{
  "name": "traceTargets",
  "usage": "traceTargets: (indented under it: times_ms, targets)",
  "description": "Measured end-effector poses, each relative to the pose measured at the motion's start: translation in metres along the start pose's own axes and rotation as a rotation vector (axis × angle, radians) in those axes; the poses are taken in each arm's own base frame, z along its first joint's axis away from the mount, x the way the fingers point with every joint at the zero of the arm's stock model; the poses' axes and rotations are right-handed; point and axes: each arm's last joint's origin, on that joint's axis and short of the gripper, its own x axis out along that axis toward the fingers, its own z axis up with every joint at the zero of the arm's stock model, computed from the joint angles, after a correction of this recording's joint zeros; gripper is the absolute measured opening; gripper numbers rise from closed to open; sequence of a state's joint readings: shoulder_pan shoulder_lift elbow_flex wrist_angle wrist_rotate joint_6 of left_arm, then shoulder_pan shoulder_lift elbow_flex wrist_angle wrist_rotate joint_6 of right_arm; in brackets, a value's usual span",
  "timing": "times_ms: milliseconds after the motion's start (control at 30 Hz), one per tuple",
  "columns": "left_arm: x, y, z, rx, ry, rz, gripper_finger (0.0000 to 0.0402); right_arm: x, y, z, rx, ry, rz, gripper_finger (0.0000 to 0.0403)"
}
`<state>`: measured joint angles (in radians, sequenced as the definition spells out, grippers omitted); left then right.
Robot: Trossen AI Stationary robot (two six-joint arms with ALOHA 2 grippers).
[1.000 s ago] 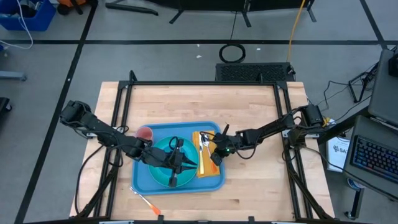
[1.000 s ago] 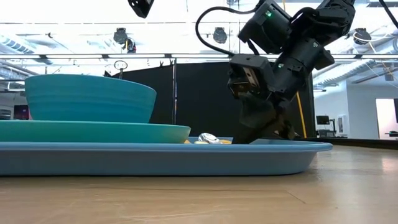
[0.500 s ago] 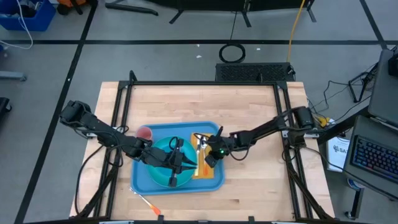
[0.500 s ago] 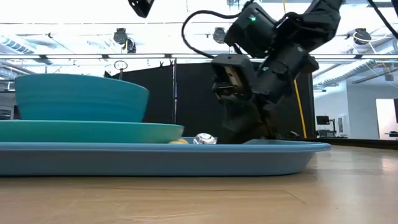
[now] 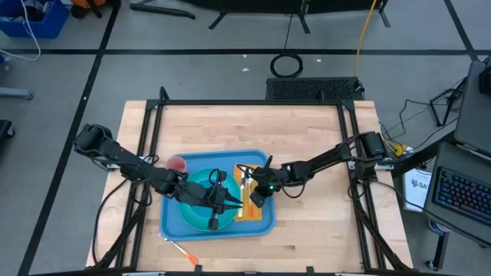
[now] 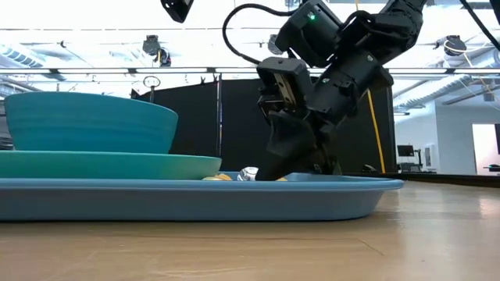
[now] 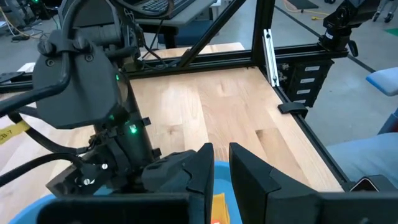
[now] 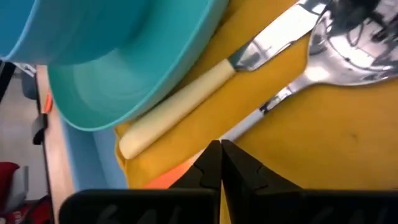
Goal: Set up tray
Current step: Adjust the yellow napkin on the blue serving tray
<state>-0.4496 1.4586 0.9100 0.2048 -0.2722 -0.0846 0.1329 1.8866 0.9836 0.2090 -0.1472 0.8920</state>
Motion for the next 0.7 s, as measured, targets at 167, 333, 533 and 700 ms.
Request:
traceTargets:
  times_ms: [167, 333, 533, 700]
  targets:
    - [0.0, 0.0, 0.0, -0.001, 0.0, 0.0, 0.0053, 0.0003, -0.0009, -0.0023, -0.004, -0.005, -0.033, 0.0]
    - [0.0, 0.0, 0.0001, -0.001, -0.001, 0.0, 0.0053, 0.0008, -0.0001, -0.006, -0.007, -0.019, -0.066, 0.0]
    - [0.0, 0.0, 0.0001, -0.001, -0.001, 0.0, 0.0053, 0.0001, -0.0025, -0.0089, 0.03, 0.007, -0.101, 0.0]
    - [0.0, 0.0, 0.0001, -0.001, -0.001, 0.0, 0.0053, 0.0001, -0.0019, -0.0079, 0.03, 0.001, -0.091, 0.0]
